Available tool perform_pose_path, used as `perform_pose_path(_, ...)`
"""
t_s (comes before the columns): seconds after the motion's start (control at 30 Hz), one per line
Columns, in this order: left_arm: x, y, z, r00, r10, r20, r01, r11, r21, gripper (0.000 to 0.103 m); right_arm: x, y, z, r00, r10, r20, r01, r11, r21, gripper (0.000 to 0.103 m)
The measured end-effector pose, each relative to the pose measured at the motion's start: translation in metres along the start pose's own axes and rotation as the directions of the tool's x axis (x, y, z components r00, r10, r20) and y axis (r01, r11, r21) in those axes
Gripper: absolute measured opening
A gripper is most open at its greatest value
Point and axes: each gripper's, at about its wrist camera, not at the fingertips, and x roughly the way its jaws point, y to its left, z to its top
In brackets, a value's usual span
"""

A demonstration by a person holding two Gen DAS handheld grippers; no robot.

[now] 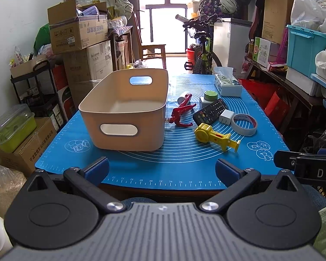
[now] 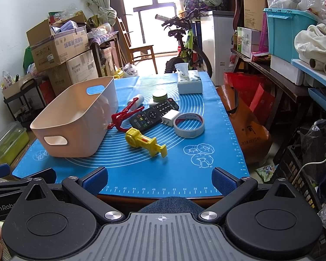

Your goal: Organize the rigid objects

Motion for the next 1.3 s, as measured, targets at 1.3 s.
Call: perform_pose_path(1.3, 0.0038, -0.0019, -0.0037, 1.000, 0.003, 0.004, -0.003, 1.000, -0.002, 0.103, -0.0010, 0.0009, -0.0002, 1.000, 0.002, 0.012, -0.002, 1.000, 0.004, 0.101)
